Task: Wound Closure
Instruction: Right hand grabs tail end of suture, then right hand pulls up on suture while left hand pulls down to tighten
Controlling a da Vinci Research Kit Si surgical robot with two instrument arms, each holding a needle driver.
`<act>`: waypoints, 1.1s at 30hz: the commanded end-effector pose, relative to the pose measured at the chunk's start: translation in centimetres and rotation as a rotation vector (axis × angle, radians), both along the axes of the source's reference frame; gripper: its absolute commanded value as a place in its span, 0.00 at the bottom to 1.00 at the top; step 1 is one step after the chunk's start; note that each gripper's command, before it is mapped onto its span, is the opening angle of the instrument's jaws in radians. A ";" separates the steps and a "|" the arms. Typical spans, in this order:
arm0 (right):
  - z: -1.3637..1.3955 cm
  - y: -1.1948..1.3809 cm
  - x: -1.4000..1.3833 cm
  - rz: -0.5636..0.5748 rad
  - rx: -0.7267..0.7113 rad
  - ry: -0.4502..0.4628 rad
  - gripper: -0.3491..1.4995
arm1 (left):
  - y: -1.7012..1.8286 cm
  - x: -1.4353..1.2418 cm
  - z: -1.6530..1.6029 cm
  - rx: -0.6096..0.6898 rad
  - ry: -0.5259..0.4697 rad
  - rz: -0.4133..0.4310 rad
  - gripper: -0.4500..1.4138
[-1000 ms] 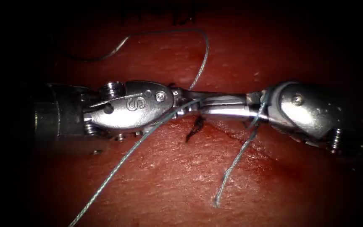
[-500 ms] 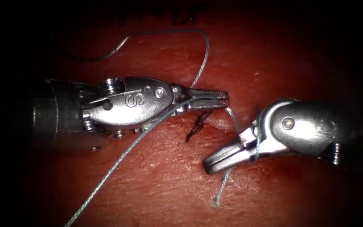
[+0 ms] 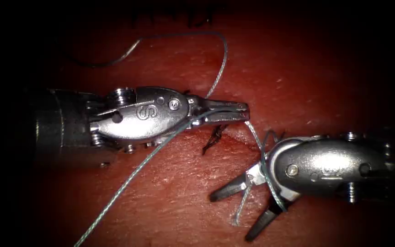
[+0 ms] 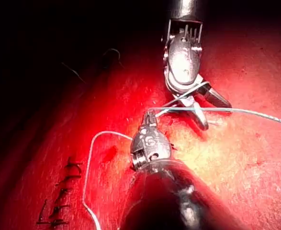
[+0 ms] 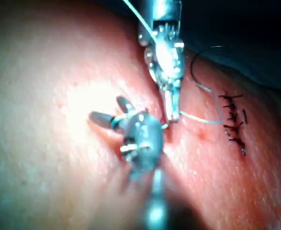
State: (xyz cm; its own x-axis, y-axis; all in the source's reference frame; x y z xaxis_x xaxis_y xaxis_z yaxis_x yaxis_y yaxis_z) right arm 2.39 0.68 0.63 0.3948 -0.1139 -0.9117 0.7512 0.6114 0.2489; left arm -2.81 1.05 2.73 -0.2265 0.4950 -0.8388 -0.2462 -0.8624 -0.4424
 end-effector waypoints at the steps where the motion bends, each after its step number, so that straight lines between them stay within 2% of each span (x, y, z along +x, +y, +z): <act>1: 0.08 -0.03 0.05 -0.015 -0.012 -0.013 0.62 | 0.00 -0.05 0.04 0.000 -0.001 0.002 0.00; 7: 0.23 -0.10 0.06 -0.049 -0.055 -0.057 0.59 | -0.03 -0.03 0.05 -0.002 -0.002 0.004 0.00; 12: 0.41 -0.17 0.05 -0.105 -0.126 -0.132 0.56 | -0.07 0.00 0.05 -0.004 -0.003 0.008 0.00; 14: 0.47 -0.17 0.05 -0.114 -0.139 -0.146 0.51 | -0.08 0.02 0.04 -0.004 -0.004 0.010 0.00; 19: 0.51 -0.19 0.04 -0.141 -0.166 -0.179 0.51 | -0.14 0.05 0.01 -0.004 -0.007 0.014 0.00; 21: 0.50 -0.20 0.04 -0.143 -0.167 -0.181 0.45 | -0.15 0.06 0.00 -0.004 -0.007 0.015 0.00; 22: 0.50 -0.20 0.04 -0.143 -0.167 -0.181 0.37 | -0.16 0.07 0.00 -0.004 -0.008 0.016 0.00; 23: 0.49 -0.21 0.04 -0.145 -0.168 -0.182 0.23 | -0.16 0.08 0.00 -0.004 -0.008 0.017 0.00; 24: 0.48 -0.21 0.04 -0.147 -0.169 -0.184 0.03 | -0.16 0.08 0.00 -0.004 -0.009 0.017 0.00; 25: 0.47 -0.21 0.04 -0.157 -0.161 -0.185 0.00 | -0.16 0.09 0.00 -0.004 -0.009 0.018 0.00; 33: 0.45 -0.17 0.06 -0.163 -0.158 -0.185 0.00 | -0.22 0.09 -0.04 -0.004 -0.010 0.020 0.00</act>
State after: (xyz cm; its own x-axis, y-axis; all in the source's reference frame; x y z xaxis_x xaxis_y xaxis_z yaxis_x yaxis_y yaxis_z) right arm 2.40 0.54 1.03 0.5164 -0.3238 -0.7928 0.7935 0.5289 0.3009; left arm -2.65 0.82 2.63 -0.2282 0.4874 -0.8429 -0.2246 -0.8687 -0.4415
